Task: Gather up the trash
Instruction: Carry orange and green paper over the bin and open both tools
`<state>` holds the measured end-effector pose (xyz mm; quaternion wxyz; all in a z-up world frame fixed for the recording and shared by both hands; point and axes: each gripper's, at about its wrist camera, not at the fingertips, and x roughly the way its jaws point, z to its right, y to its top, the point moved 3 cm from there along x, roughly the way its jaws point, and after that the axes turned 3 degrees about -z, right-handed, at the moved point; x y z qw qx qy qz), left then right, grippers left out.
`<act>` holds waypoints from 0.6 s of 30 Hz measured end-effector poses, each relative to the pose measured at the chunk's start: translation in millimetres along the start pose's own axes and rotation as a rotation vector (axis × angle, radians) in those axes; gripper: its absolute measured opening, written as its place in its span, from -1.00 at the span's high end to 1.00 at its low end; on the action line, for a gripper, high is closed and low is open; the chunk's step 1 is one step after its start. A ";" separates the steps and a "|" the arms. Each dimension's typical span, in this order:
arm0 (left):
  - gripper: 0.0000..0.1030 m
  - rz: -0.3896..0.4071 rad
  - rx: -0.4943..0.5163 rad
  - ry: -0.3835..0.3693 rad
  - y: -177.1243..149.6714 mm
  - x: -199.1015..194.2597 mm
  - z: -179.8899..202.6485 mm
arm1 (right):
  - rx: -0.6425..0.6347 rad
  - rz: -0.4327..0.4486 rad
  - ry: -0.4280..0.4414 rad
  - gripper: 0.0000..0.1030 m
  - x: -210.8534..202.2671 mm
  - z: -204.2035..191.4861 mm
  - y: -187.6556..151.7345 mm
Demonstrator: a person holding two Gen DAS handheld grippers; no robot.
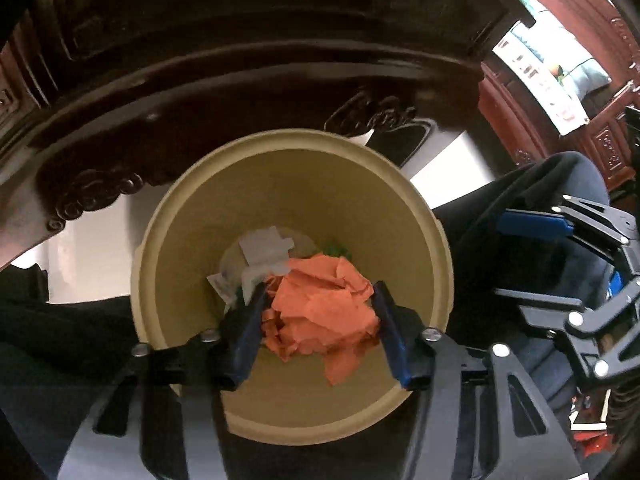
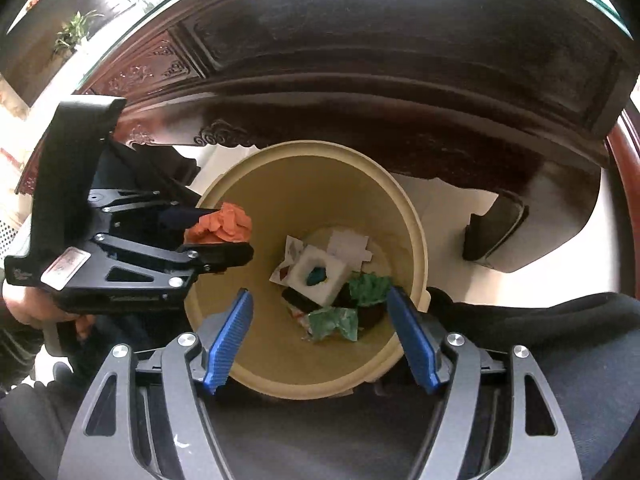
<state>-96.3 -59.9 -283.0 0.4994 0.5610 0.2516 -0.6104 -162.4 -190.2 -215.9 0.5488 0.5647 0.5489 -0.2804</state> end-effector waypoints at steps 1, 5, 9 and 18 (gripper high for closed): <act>-0.25 -0.007 -0.003 0.003 0.5 2.5 -0.1 | 0.001 -0.002 0.000 -0.34 1.3 1.2 -0.8; -0.48 -0.025 -0.005 0.012 1.6 9.3 0.7 | 0.018 -0.013 0.001 -0.34 5.9 8.0 -4.6; -0.52 -0.032 -0.009 0.014 0.7 11.5 1.1 | 0.027 -0.014 0.010 -0.34 8.4 9.4 -5.7; -0.52 -0.040 -0.022 0.018 -6.2 11.3 -5.7 | -0.005 -0.033 0.030 -0.34 17.4 -1.9 -3.7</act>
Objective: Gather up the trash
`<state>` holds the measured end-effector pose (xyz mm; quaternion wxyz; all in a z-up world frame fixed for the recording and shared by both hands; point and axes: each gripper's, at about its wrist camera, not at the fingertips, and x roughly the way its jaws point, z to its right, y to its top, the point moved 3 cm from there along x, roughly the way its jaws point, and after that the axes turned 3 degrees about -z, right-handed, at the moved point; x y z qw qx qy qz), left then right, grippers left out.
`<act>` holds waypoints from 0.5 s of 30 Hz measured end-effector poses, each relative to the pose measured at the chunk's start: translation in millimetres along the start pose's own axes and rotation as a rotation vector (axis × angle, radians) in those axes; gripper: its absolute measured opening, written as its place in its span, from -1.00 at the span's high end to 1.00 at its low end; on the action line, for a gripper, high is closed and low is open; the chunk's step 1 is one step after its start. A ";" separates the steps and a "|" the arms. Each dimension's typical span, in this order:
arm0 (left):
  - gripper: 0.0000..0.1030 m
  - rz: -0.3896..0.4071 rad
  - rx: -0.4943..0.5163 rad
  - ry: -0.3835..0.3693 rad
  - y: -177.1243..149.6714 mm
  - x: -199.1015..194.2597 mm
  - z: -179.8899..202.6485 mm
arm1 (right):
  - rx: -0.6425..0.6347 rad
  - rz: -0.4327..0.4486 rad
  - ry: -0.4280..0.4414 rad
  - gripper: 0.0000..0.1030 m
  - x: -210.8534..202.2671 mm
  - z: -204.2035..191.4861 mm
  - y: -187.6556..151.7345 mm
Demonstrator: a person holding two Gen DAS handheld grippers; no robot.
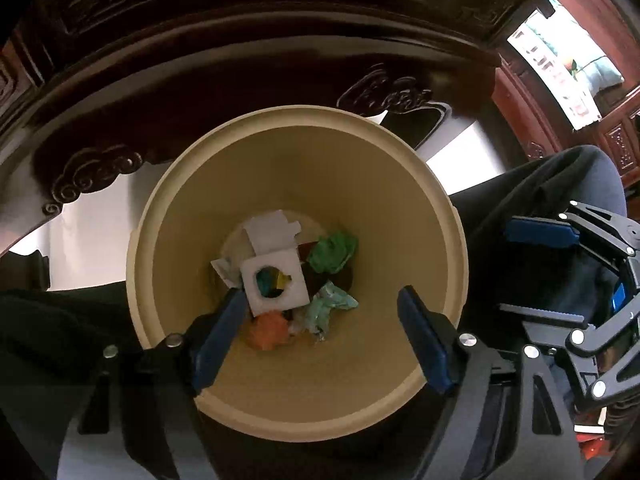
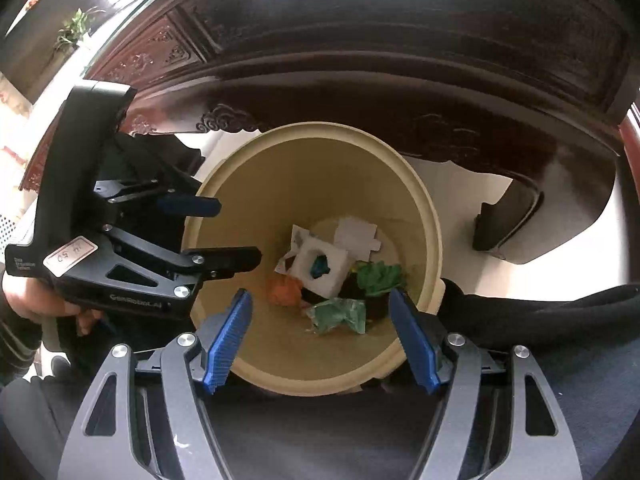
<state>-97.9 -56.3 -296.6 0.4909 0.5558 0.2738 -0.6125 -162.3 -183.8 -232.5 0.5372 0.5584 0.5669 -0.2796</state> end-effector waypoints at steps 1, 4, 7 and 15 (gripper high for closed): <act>-0.52 0.005 -0.007 0.003 -0.6 -1.5 -2.1 | -0.001 -0.001 -0.001 -0.34 0.2 -0.7 0.5; -0.52 0.022 -0.019 0.009 -1.3 -6.5 -6.6 | -0.001 0.000 -0.004 -0.34 -0.1 -1.4 0.9; -0.52 0.049 -0.026 0.022 -2.2 -14.7 -11.2 | 0.004 0.008 -0.014 -0.34 -1.0 -2.4 1.2; -0.52 0.085 -0.049 0.023 -7.7 -25.1 -18.5 | -0.023 -0.007 -0.002 -0.34 6.1 -19.0 0.1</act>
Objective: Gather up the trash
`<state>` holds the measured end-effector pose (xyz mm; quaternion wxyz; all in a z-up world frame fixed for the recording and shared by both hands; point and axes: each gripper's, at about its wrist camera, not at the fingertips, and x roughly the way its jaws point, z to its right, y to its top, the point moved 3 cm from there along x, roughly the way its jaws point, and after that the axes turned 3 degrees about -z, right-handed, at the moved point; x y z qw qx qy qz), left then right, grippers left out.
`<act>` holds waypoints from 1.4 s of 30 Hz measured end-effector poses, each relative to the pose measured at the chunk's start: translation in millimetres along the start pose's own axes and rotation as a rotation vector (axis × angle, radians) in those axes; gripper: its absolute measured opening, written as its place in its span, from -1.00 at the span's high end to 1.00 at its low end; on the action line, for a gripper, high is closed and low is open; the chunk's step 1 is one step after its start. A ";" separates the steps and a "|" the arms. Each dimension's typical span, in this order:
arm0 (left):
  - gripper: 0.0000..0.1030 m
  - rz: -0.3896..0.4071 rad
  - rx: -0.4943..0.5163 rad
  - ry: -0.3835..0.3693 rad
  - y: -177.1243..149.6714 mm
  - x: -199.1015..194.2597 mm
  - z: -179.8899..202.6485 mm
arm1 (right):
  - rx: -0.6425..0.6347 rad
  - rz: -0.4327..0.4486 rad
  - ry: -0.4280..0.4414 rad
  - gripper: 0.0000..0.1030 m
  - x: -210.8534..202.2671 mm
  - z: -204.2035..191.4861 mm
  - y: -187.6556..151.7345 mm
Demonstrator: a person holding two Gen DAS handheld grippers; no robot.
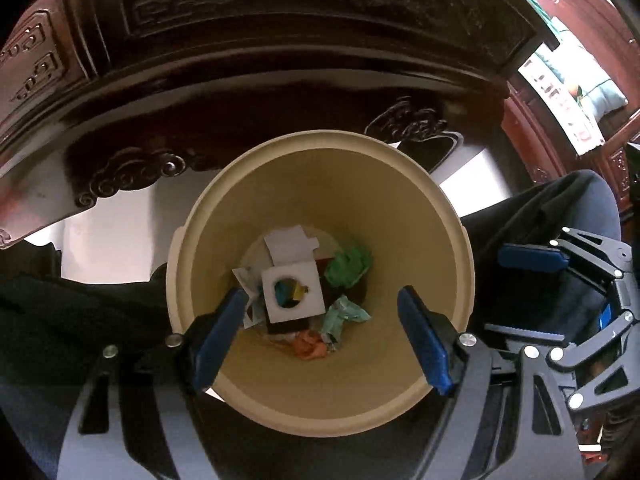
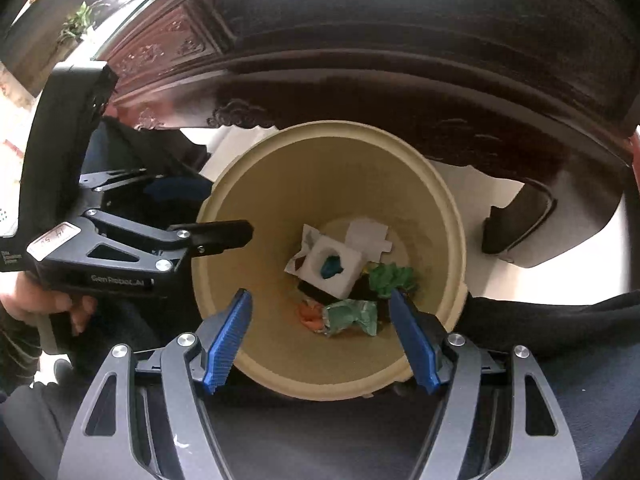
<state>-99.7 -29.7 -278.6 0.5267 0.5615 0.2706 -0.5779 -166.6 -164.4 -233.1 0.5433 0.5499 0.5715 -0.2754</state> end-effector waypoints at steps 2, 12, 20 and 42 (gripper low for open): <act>-0.52 -0.001 0.003 -0.002 -1.8 -0.8 -0.5 | -0.004 -0.004 -0.003 -0.34 1.0 -3.0 -0.2; -0.61 0.104 -0.003 0.046 -3.3 -36.4 -3.9 | 0.002 0.080 -0.044 -0.34 -28.0 -8.8 8.3; -0.90 0.345 0.009 0.142 13.8 -105.0 6.2 | -0.011 0.238 -0.124 -0.51 -63.6 -22.1 23.3; -0.92 0.880 -0.014 0.383 83.4 -261.2 20.3 | -0.006 0.880 -0.433 -0.84 -202.0 -39.7 92.7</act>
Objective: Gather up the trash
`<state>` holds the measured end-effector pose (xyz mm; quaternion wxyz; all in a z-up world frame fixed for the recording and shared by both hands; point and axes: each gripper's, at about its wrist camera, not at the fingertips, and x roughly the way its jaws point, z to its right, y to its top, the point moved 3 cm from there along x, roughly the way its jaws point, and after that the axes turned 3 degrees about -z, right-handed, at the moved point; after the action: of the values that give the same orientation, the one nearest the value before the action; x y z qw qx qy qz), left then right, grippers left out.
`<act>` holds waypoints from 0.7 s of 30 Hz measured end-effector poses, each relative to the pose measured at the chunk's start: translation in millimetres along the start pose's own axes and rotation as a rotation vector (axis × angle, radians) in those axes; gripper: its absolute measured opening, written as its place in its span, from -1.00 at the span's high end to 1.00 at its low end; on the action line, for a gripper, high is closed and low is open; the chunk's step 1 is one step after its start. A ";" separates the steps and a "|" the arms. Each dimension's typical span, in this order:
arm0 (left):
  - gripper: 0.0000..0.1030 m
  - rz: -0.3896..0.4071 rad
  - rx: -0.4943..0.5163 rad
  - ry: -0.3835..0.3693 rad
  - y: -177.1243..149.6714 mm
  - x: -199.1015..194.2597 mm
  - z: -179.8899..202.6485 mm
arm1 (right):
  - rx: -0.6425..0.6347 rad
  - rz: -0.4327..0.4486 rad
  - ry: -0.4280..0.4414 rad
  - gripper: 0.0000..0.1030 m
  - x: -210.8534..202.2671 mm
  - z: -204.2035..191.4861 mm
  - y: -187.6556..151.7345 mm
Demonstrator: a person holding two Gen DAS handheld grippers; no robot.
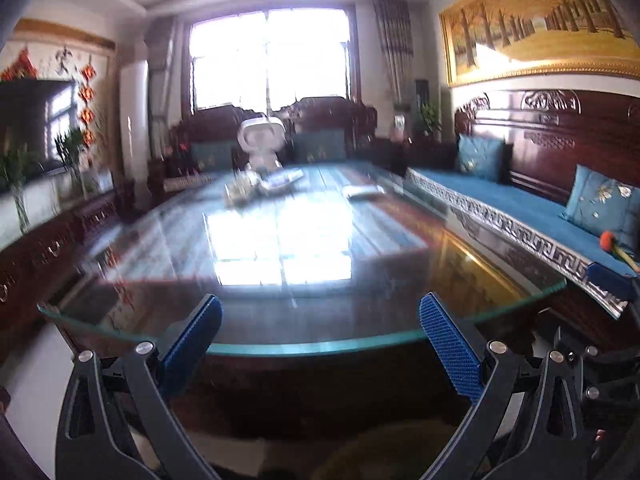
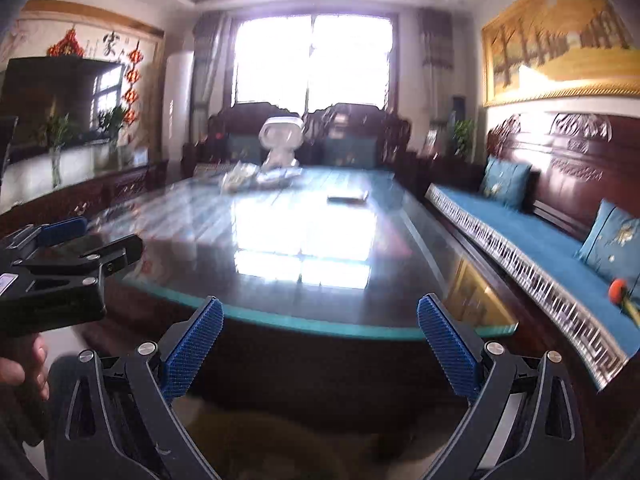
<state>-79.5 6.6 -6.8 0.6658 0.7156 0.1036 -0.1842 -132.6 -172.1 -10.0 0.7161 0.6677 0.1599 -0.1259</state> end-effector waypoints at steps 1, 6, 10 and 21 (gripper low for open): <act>-0.92 0.013 0.001 0.009 7.3 -1.7 0.5 | 0.005 0.021 -0.007 -0.84 1.4 1.3 8.6; -0.92 0.069 0.012 0.090 35.2 -2.8 2.4 | 0.066 0.099 -0.017 -0.84 5.7 10.3 37.2; -0.92 0.098 -0.017 0.113 48.0 3.0 0.3 | 0.116 0.158 -0.027 -0.84 15.4 18.9 54.7; -0.92 0.036 -0.071 0.100 71.6 57.6 -20.2 | 0.073 0.172 -0.057 -0.84 53.3 20.6 75.6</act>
<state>3.7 14.4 36.4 0.6879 0.7017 0.1305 -0.1324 -52.7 -185.1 39.2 0.7039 0.7006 0.0766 -0.0886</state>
